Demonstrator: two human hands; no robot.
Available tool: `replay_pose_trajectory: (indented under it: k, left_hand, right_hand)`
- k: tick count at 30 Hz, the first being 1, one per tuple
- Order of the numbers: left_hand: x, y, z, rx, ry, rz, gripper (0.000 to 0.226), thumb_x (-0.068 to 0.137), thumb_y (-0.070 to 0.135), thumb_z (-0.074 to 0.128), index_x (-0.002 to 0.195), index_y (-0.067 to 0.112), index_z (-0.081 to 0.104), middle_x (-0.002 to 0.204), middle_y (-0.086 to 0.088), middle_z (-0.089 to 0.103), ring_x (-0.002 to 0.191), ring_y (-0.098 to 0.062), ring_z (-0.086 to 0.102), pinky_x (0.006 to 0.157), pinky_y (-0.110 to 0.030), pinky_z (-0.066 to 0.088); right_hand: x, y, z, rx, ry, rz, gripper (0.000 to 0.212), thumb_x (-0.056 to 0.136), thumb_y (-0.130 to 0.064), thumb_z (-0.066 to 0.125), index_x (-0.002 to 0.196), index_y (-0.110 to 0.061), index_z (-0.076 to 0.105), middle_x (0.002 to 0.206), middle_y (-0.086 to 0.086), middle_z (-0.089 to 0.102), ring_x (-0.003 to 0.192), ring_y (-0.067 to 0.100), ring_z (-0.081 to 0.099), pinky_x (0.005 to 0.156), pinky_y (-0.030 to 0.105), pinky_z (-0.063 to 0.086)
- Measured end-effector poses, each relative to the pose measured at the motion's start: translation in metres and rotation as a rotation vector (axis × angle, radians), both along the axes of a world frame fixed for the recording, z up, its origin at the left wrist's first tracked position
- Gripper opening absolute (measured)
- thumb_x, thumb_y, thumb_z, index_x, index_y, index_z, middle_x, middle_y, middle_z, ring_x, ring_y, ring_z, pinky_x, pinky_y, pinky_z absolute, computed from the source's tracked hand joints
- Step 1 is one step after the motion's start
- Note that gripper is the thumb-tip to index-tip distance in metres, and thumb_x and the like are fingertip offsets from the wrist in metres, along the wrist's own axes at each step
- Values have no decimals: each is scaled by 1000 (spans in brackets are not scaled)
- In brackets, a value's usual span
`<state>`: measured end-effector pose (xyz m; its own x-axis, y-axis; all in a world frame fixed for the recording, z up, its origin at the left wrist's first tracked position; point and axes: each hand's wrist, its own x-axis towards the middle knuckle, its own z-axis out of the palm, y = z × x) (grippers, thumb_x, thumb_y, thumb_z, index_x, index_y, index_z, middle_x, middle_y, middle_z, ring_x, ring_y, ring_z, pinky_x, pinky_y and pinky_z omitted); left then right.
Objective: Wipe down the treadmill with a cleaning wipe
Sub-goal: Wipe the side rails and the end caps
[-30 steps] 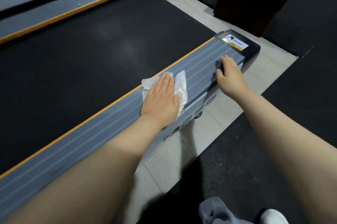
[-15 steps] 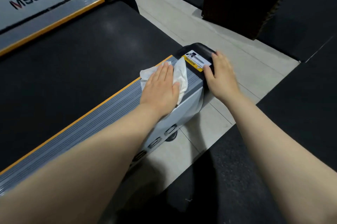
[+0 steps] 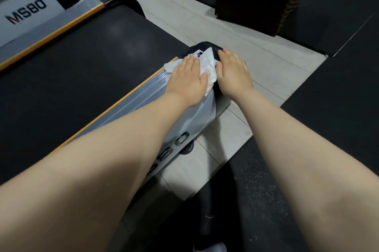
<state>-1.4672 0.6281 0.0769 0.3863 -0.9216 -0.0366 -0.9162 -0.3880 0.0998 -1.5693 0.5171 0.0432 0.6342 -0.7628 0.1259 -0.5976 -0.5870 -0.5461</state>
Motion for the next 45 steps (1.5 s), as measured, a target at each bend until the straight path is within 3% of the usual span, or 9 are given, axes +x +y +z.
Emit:
replay_pose_trajectory:
  k: [4, 10, 12, 16, 25, 30, 35, 39, 45]
  left_hand:
    - [-12, 40, -9, 40, -139, -202, 66, 103, 26, 32, 157, 2, 4, 166, -14, 1, 153, -23, 0, 123, -32, 2]
    - [3, 108, -17, 5, -180, -330, 69, 97, 6, 35, 158, 6, 1, 166, -9, -3, 154, -21, 0, 124, -33, 3]
    - [11, 133, -18, -19, -137, -342, 69, 97, 5, 38, 158, 7, 5, 166, -7, 0, 153, -20, 2, 124, -29, 1]
    - [29, 174, -14, -26, -57, -326, 65, 103, 17, 38, 159, 11, 5, 166, -2, 0, 153, -15, 1, 119, -20, -8]
    - [40, 258, -7, 15, 0, -168, 62, 106, 38, 24, 158, 14, 1, 166, 1, -4, 153, -12, -4, 123, -29, -2]
    - [57, 348, -6, -3, -7, -64, 64, 104, 44, 20, 158, 12, 3, 166, 1, -3, 152, -12, -1, 119, -22, -9]
    - [73, 472, -5, -4, -47, -1, 66, 102, 45, 18, 156, 9, 6, 164, -2, 3, 152, -17, 9, 123, -29, 2]
    - [73, 552, -11, -54, -232, -55, 59, 97, 17, 41, 153, 1, 29, 161, -12, 26, 149, -23, 26, 123, -35, 18]
    - [71, 651, -26, -59, -382, -74, 53, 98, 8, 38, 151, 3, 32, 159, -11, 27, 146, -28, 29, 123, -37, 17]
  right_hand:
    - [-2, 0, 8, 89, -15, 40, 48, 105, -22, 30, 151, -7, 32, 159, 11, 26, 147, 25, 20, 118, 32, 11]
    - [-9, 33, 35, 288, -87, -22, 43, 104, -26, 32, 145, -17, 43, 151, 7, 39, 139, 25, 34, 110, 30, 25]
    - [-6, 66, 31, 194, -49, 90, 39, 103, -26, 34, 138, -16, 49, 142, 7, 44, 134, 25, 36, 108, 28, 26]
    - [6, 94, 12, -97, 25, 136, 41, 98, -33, 34, 129, -10, 48, 135, 5, 46, 128, 26, 36, 109, 49, 33]
    - [41, 133, 28, -125, 297, -103, 51, 99, -27, 31, 144, -4, 35, 157, 12, 25, 146, 28, 19, 119, 50, 12]
    - [83, 267, 36, -159, 125, 336, 40, 101, -22, 37, 136, -5, 43, 150, 12, 37, 138, 31, 33, 116, 47, 22]
    - [110, 360, 35, -265, 175, 626, 43, 100, -30, 40, 136, -7, 47, 147, 11, 44, 139, 28, 34, 115, 41, 19]
    - [140, 431, 40, -297, 241, 883, 57, 101, -42, 36, 146, -7, 37, 157, 14, 29, 145, 29, 24, 119, 44, 16]
    - [181, 490, 33, -389, 324, 905, 66, 99, -50, 27, 153, -12, 23, 161, 12, 21, 147, 31, 17, 120, 49, 8]
